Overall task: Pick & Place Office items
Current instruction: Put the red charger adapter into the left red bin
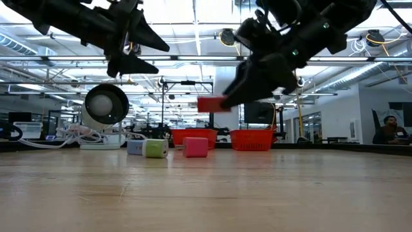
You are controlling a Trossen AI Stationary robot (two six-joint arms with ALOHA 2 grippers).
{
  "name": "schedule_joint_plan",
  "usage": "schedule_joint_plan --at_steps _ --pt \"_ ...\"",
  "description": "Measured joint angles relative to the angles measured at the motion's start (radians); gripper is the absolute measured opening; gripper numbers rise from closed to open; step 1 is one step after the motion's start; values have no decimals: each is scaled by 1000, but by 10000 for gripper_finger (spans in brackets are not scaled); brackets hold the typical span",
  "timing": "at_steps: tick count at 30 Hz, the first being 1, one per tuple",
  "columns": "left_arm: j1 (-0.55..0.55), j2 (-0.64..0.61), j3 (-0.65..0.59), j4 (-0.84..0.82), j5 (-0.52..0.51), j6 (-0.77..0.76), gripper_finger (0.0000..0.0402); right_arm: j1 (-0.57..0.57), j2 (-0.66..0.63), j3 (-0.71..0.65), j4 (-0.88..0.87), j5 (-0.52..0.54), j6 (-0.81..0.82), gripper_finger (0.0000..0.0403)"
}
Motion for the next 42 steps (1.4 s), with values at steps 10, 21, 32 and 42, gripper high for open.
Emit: schedule_joint_plan --at_steps 10,21,32,42 --pt "31 154 0 167 150 -220 349 0 -20 0 121 181 -178 215" --pt "34 346 2 514 202 -232 349 14 -19 0 214 255 -279 215" --pt "57 360 3 529 241 -290 349 26 -19 0 288 276 -354 215" --pt "57 393 58 528 351 -287 349 26 -19 0 290 276 -367 215"
